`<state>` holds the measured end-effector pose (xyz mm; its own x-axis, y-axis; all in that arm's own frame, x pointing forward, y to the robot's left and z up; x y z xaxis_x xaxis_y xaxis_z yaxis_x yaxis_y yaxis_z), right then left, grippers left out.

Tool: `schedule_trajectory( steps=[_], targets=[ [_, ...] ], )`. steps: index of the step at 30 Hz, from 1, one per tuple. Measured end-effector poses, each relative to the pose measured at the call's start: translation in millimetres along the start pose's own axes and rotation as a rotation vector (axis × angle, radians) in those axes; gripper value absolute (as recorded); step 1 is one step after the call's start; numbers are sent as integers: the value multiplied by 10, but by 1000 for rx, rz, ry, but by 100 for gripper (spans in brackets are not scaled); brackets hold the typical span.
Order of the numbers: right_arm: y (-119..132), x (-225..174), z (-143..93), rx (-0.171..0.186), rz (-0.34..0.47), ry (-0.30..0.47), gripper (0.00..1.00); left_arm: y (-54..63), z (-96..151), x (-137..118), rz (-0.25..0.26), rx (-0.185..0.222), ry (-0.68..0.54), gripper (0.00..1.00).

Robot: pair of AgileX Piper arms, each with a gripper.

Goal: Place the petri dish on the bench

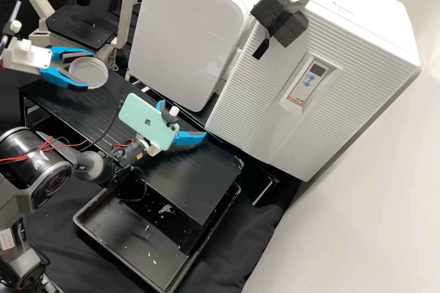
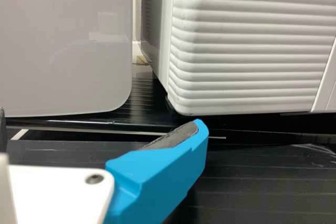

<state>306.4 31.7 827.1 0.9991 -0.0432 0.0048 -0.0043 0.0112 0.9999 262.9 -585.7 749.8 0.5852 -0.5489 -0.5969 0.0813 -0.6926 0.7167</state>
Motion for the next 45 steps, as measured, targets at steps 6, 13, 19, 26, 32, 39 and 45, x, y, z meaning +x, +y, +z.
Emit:
schedule_trajectory(
  steps=[6, 13, 19, 26, 32, 39, 45],
  targets=[
    [0, 0, 0, 0, 0, 0, 100, 14, 228, 271, -24, 37, -98, 0],
    [0, 0, 0, 0, 0, 0, 100, -61, 371, 562, -86, -4, -145, 0],
    [0, 0, 0, 0, 0, 0, 100, -240, 313, 824, -172, -57, -114, 0],
    [0, 0, 0, 0, 0, 0, 100, -292, 256, 961, -181, -83, -90, 0],
    [0, 0, 0, 0, 0, 0, 100, -308, 225, 1046, -170, -107, -77, 0],
    [0, 0, 0, 0, 0, 0, 100, -324, 224, 1060, -167, -131, -64, 100],
    [0, 0, 0, 0, 0, 0, 100, -337, 206, 1069, -161, -142, -48, 100]
  ],
)
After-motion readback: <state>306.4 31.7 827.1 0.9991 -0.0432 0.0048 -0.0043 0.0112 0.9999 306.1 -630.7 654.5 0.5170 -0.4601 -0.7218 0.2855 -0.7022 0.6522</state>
